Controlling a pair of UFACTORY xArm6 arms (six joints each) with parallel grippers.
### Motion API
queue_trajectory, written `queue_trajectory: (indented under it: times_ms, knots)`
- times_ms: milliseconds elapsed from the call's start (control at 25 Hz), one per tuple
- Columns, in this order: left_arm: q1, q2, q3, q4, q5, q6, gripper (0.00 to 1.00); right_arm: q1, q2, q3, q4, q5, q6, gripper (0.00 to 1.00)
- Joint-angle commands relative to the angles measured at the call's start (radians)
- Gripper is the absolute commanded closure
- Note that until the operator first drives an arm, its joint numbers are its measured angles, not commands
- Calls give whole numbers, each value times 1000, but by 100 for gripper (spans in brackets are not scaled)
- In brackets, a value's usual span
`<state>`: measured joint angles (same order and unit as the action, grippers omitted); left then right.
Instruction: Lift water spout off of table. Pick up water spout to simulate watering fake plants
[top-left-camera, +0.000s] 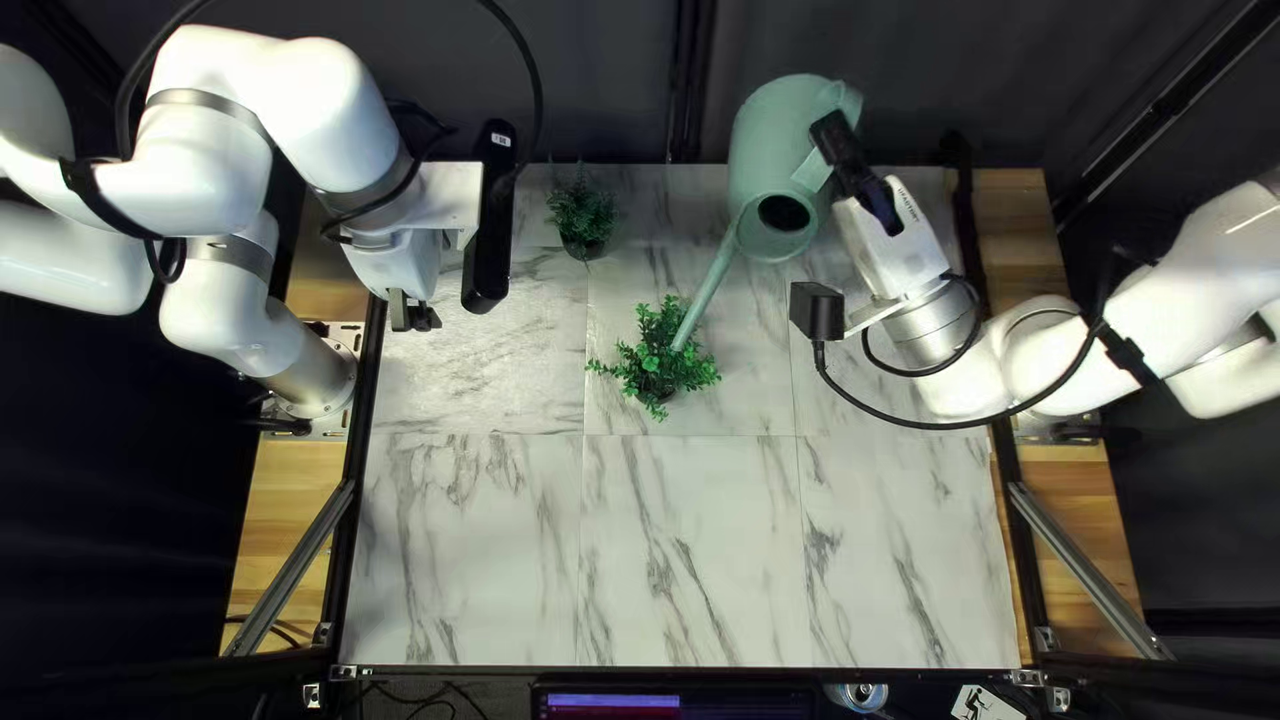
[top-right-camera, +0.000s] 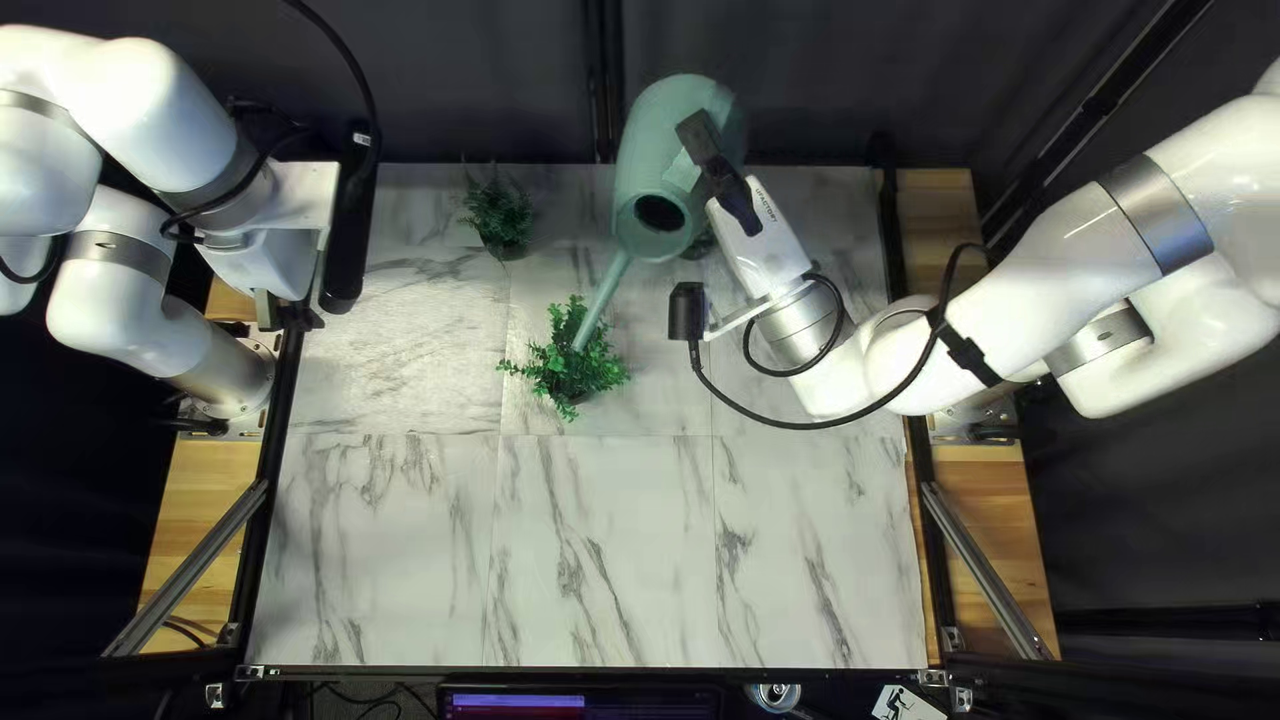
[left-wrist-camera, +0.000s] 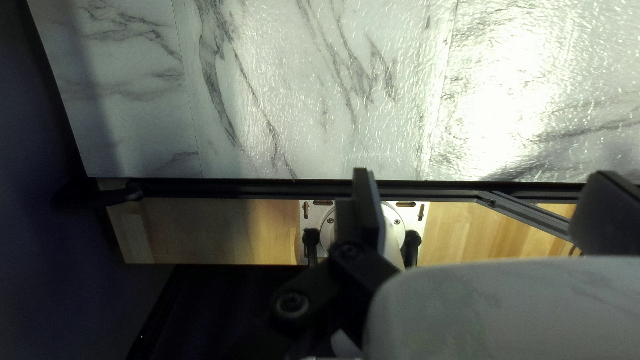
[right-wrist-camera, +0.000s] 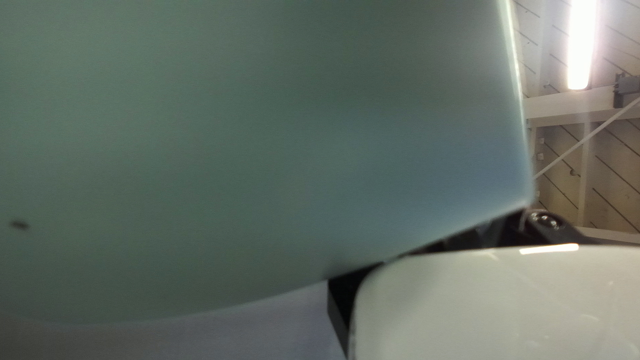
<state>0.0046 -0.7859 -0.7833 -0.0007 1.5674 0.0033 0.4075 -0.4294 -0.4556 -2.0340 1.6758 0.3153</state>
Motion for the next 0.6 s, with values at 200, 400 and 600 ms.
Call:
queue_trajectory:
  times_ms: [200, 400, 600]
  knots:
    - [0, 0, 0, 0, 0, 0, 0, -1, -4, 2, -4, -4, 0, 100]
    - [0, 0, 0, 0, 0, 0, 0, 1, 1, -5, 2, -2, 0, 100]
    - [0, 0, 0, 0, 0, 0, 0, -6, 2, -12, -8, -12, -3, 100]
